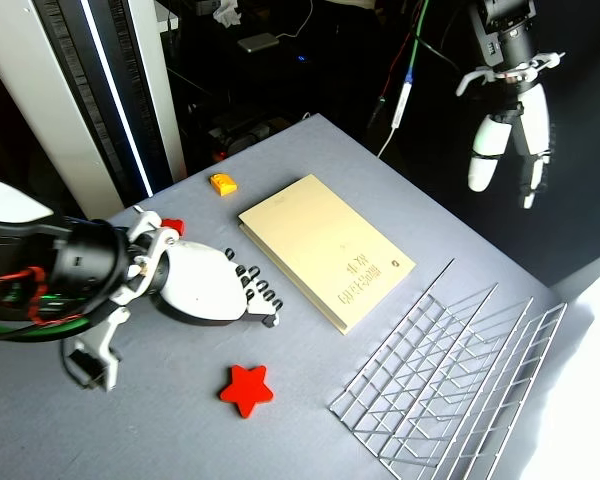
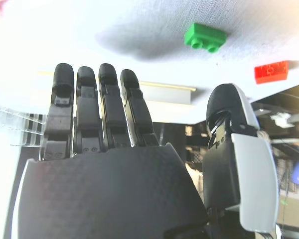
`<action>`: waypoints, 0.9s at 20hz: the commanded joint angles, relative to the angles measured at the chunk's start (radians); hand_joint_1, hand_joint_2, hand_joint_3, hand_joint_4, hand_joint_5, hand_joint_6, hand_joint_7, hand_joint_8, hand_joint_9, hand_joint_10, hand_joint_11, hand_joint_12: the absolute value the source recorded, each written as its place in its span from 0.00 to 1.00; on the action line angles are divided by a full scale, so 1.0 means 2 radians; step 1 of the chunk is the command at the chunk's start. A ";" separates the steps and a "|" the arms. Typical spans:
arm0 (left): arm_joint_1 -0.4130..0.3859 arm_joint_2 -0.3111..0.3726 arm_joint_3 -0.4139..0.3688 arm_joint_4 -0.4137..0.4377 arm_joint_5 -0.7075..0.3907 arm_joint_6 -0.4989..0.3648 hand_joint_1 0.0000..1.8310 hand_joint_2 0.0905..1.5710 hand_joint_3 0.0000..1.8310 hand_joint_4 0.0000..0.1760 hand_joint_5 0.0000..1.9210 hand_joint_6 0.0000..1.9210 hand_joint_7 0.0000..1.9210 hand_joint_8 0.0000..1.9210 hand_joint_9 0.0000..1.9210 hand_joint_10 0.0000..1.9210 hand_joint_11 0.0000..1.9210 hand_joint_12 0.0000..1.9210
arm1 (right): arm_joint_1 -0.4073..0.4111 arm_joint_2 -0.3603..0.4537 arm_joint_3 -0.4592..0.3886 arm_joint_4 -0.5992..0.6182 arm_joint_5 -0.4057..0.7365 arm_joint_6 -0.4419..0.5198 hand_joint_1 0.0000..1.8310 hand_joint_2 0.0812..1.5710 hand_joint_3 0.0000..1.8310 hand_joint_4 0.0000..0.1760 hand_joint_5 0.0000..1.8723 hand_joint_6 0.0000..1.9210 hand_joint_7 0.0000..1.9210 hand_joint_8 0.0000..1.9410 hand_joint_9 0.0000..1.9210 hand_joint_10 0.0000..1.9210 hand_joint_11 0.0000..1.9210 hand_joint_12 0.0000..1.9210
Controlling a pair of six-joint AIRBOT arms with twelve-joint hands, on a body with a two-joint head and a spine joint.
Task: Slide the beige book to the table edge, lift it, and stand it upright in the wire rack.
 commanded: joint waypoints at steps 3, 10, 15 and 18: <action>0.007 0.004 0.005 -0.002 -0.028 -0.027 0.21 0.67 0.00 0.00 0.15 0.00 0.16 0.00 0.15 0.00 0.00 0.36 | 0.009 -0.010 0.005 0.018 -0.021 0.001 0.08 0.71 0.00 0.00 0.10 0.00 0.11 0.00 0.09 0.00 0.00 0.27; -0.009 0.006 0.003 -0.002 -0.013 -0.040 0.20 0.67 0.00 0.00 0.14 0.00 0.15 0.00 0.14 0.00 0.00 0.33 | 0.009 -0.043 0.015 0.018 -0.040 0.007 0.07 0.72 0.00 0.00 0.10 0.00 0.11 0.00 0.09 0.00 0.00 0.30; -0.013 0.009 -0.004 -0.017 0.005 -0.039 0.22 0.67 0.00 0.00 0.15 0.00 0.16 0.00 0.15 0.00 0.00 0.32 | 0.006 -0.059 0.021 0.019 -0.054 0.012 0.07 0.71 0.00 0.00 0.10 0.00 0.11 0.00 0.11 0.00 0.00 0.32; 0.026 0.008 0.000 -0.017 -0.026 -0.065 0.23 0.66 0.00 0.00 0.16 0.00 0.17 0.00 0.16 0.00 0.00 0.36 | 0.005 -0.076 0.035 0.020 -0.055 0.012 0.08 0.72 0.00 0.00 0.10 0.00 0.11 0.00 0.11 0.00 0.00 0.35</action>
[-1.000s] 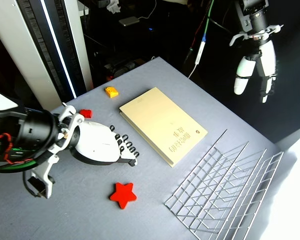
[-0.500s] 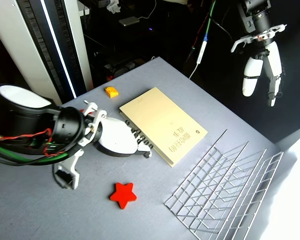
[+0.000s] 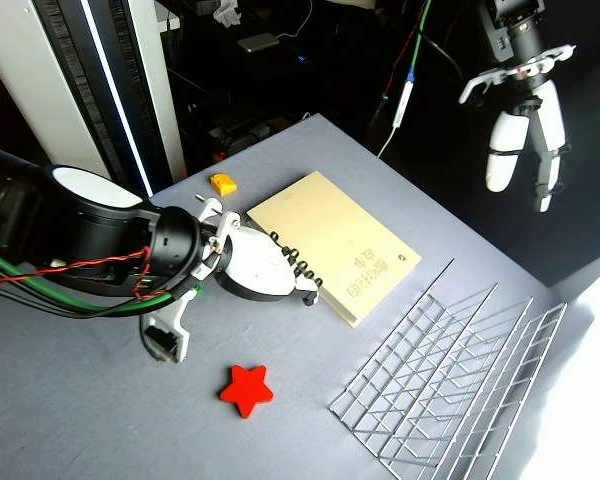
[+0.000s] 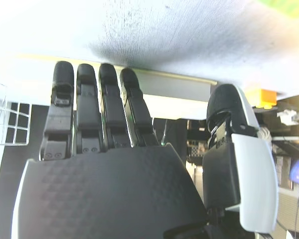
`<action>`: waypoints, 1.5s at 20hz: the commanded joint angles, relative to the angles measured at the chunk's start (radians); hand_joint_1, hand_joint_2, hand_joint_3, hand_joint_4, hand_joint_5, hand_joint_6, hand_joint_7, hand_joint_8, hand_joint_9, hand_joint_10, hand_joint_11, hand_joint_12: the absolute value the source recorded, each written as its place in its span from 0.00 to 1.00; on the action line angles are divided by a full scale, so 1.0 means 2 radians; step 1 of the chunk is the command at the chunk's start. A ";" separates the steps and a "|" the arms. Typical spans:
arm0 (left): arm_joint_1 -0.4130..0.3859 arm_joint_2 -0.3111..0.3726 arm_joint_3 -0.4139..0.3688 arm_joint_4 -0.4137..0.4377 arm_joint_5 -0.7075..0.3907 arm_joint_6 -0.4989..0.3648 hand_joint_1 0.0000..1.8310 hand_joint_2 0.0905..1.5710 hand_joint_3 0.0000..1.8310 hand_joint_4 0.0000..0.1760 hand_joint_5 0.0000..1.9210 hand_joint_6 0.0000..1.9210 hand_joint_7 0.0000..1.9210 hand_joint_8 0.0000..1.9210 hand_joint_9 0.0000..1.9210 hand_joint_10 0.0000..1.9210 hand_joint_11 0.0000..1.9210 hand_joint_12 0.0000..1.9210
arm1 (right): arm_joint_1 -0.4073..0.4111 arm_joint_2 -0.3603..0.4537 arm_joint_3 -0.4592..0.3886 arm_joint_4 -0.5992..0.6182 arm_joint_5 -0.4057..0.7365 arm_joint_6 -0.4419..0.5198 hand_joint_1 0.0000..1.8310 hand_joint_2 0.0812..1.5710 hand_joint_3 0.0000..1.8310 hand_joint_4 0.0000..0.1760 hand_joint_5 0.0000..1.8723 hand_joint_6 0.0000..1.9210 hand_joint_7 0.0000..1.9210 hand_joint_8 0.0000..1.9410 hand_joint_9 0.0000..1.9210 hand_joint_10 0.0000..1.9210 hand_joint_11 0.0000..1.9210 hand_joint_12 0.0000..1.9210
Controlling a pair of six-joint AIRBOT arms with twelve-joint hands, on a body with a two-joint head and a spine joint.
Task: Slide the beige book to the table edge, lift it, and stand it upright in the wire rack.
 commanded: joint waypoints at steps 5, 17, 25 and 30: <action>0.047 0.025 -0.011 0.013 -0.062 -0.027 0.26 0.65 0.00 0.00 0.17 0.00 0.18 0.00 0.17 0.00 0.00 0.39 | 0.008 -0.018 0.003 0.018 -0.022 0.009 0.07 0.72 0.00 0.00 0.09 0.00 0.10 0.00 0.10 0.00 0.00 0.34; 0.149 0.072 -0.027 0.013 -0.092 -0.344 0.22 0.66 0.00 0.00 0.16 0.00 0.17 0.00 0.15 0.00 0.00 0.34 | 0.010 -0.065 0.012 0.018 -0.046 0.008 0.07 0.72 0.00 0.00 0.11 0.00 0.12 0.00 0.11 0.00 0.00 0.32; 0.204 0.110 -0.069 0.013 -0.154 -0.424 0.24 0.65 0.00 0.00 0.16 0.00 0.17 0.00 0.16 0.00 0.00 0.40 | 0.018 -0.094 0.055 0.018 -0.044 -0.018 0.09 0.72 0.00 0.00 0.16 0.00 0.16 0.00 0.14 0.00 0.00 0.37; 0.247 0.105 -0.067 -0.031 -0.204 -0.439 0.24 0.64 0.00 0.00 0.16 0.00 0.17 0.00 0.16 0.00 0.00 0.38 | 0.024 -0.115 0.056 0.018 -0.051 -0.013 0.10 0.73 0.00 0.00 0.15 0.00 0.15 0.00 0.14 0.00 0.00 0.39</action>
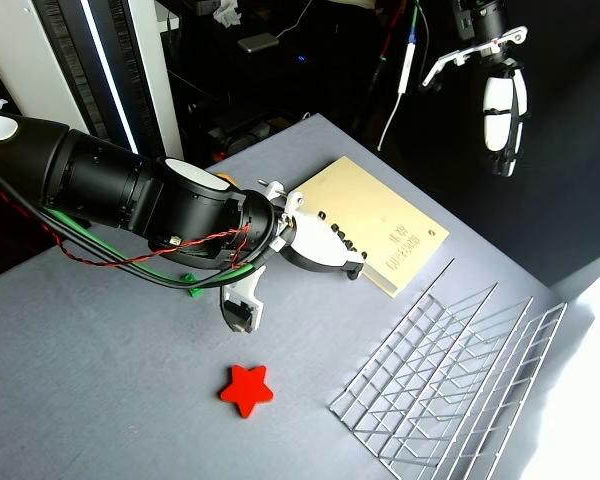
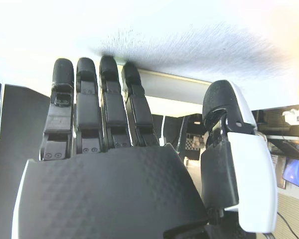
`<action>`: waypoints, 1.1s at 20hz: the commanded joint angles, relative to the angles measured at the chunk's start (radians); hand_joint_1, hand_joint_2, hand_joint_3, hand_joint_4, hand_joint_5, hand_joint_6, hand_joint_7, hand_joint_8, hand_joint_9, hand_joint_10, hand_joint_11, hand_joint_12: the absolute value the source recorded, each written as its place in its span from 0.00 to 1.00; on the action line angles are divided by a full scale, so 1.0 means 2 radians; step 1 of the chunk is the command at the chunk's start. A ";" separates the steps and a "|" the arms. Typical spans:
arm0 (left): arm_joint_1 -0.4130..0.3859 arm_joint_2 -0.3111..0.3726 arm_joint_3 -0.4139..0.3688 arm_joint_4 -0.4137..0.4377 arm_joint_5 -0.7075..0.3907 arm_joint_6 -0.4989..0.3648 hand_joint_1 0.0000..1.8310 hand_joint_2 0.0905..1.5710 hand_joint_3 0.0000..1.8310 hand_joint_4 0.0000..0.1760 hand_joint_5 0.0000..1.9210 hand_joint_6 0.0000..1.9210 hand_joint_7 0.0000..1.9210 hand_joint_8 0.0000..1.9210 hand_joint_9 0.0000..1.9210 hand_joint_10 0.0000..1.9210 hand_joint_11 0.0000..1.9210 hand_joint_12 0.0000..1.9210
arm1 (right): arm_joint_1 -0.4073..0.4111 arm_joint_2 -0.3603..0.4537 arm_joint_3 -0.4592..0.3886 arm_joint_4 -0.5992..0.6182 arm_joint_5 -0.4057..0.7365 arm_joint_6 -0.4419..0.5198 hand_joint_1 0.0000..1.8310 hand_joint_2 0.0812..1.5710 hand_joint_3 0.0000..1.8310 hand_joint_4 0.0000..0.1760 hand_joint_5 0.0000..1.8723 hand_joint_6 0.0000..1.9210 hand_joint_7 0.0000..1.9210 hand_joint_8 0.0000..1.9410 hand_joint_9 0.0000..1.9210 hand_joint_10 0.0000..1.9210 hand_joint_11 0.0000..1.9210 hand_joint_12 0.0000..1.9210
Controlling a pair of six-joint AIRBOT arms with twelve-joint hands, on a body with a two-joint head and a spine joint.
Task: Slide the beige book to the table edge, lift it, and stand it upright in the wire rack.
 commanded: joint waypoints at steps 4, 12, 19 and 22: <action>-0.005 0.014 -0.013 -0.003 -0.019 -0.012 0.23 0.66 0.00 0.00 0.14 0.00 0.16 0.00 0.15 0.00 0.00 0.37 | 0.016 -0.018 0.001 0.015 -0.019 0.006 0.13 0.73 0.00 0.00 0.15 0.00 0.15 0.00 0.15 0.00 0.00 0.35; 0.004 0.003 -0.013 -0.003 0.003 -0.017 0.25 0.66 0.00 0.00 0.16 0.00 0.16 0.00 0.16 0.00 0.00 0.40 | 0.015 -0.035 0.004 0.015 -0.042 0.014 0.12 0.73 0.00 0.00 0.17 0.01 0.16 0.00 0.15 0.00 0.00 0.38; 0.025 0.007 -0.011 -0.031 -0.026 -0.108 0.35 0.63 0.00 0.00 0.20 0.01 0.22 0.01 0.21 0.01 0.01 0.44 | 0.014 -0.053 0.008 0.015 -0.054 0.025 0.13 0.72 0.00 0.00 0.17 0.00 0.18 0.00 0.17 0.00 0.00 0.42; 0.030 0.014 -0.019 -0.030 -0.028 -0.133 0.40 0.62 0.00 0.00 0.22 0.00 0.24 0.00 0.23 0.01 0.02 0.47 | 0.014 -0.062 0.008 0.015 -0.063 0.033 0.12 0.72 0.00 0.00 0.17 0.00 0.18 0.00 0.18 0.00 0.00 0.44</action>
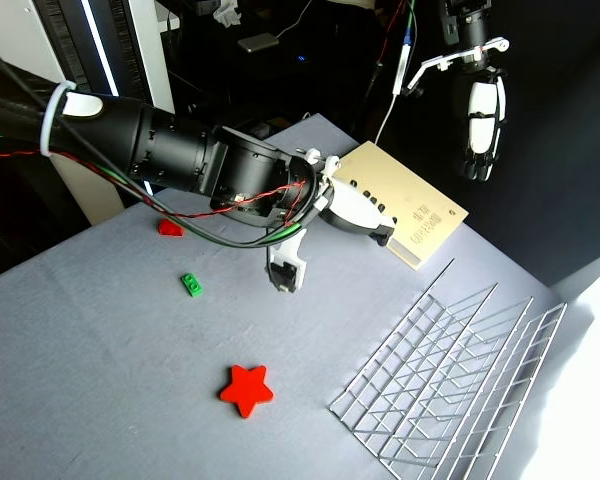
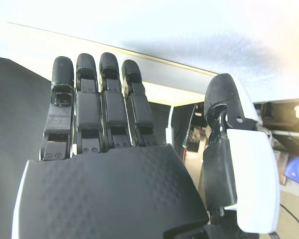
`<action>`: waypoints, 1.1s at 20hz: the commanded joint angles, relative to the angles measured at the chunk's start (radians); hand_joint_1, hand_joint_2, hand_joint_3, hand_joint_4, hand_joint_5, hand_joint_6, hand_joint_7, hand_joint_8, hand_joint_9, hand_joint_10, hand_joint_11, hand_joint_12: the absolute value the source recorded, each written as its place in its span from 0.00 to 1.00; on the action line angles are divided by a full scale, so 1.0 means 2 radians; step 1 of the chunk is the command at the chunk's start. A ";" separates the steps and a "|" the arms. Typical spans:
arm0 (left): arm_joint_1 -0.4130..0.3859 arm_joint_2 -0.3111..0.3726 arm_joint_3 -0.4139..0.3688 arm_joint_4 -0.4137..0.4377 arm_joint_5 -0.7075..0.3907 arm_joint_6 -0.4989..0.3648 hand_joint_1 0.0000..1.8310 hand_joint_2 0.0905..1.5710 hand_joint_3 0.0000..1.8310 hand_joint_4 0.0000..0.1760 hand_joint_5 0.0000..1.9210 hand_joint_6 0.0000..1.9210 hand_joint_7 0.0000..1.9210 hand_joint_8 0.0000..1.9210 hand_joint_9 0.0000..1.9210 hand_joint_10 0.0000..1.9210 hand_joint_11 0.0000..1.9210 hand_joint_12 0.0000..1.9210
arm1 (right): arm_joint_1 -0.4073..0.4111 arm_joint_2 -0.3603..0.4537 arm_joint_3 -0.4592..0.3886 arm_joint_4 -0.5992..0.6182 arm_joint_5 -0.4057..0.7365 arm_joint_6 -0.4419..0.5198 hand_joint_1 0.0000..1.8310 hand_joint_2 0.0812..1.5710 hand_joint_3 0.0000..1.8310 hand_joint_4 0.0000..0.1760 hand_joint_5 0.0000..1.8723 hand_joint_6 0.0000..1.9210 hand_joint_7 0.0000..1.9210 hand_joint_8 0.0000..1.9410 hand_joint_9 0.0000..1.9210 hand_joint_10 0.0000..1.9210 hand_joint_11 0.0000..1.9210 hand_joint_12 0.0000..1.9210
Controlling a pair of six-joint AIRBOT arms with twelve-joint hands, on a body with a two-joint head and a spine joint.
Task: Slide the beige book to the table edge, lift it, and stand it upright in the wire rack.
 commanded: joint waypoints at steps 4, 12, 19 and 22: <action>-0.005 0.001 0.006 0.014 0.012 -0.001 0.43 0.62 0.00 0.00 0.24 0.00 0.25 0.00 0.24 0.01 0.04 0.46 | -0.001 -0.008 0.005 0.014 -0.024 0.001 0.11 0.72 0.00 0.00 0.17 0.00 0.17 0.00 0.17 0.00 0.00 0.42; -0.006 -0.017 0.034 0.014 0.019 0.004 0.41 0.64 0.00 0.00 0.24 0.00 0.25 0.00 0.24 0.00 0.03 0.46 | -0.006 -0.030 0.041 0.014 -0.026 -0.013 0.13 0.71 0.00 0.00 0.18 0.00 0.18 0.00 0.17 0.00 0.00 0.45; -0.008 -0.023 0.042 0.015 0.019 0.004 0.41 0.63 0.00 0.00 0.24 0.00 0.26 0.00 0.24 0.00 0.03 0.47 | 0.000 -0.044 0.046 0.014 -0.048 -0.026 0.13 0.72 0.00 0.00 0.17 0.00 0.17 0.00 0.16 0.00 0.00 0.41; -0.008 -0.023 0.040 0.025 0.019 0.005 0.40 0.64 0.00 0.00 0.25 0.00 0.26 0.00 0.25 0.00 0.04 0.48 | 0.001 -0.050 0.050 0.014 -0.048 -0.029 0.13 0.71 0.00 0.00 0.17 0.00 0.17 0.00 0.15 0.00 0.00 0.38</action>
